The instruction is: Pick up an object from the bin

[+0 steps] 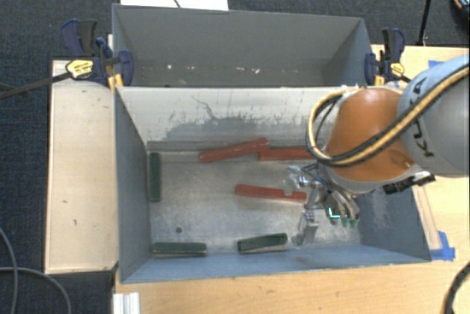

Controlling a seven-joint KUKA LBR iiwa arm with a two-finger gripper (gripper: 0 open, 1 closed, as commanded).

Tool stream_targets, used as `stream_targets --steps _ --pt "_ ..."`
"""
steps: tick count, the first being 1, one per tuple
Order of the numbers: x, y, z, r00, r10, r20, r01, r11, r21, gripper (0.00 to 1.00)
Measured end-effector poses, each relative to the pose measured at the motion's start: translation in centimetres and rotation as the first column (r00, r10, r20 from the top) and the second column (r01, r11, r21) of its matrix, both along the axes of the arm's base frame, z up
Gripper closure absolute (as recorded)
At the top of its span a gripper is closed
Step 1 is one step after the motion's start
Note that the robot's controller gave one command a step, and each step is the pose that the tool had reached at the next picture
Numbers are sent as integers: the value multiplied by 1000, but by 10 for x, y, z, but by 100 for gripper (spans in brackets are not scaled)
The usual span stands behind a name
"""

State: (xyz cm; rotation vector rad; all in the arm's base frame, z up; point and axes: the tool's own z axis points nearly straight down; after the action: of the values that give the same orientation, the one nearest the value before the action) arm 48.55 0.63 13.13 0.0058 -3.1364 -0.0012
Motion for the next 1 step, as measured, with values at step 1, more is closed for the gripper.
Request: stream_targets --steps 1 --pt "62 13 -64 1000 21 9 -21 1000 0 0"
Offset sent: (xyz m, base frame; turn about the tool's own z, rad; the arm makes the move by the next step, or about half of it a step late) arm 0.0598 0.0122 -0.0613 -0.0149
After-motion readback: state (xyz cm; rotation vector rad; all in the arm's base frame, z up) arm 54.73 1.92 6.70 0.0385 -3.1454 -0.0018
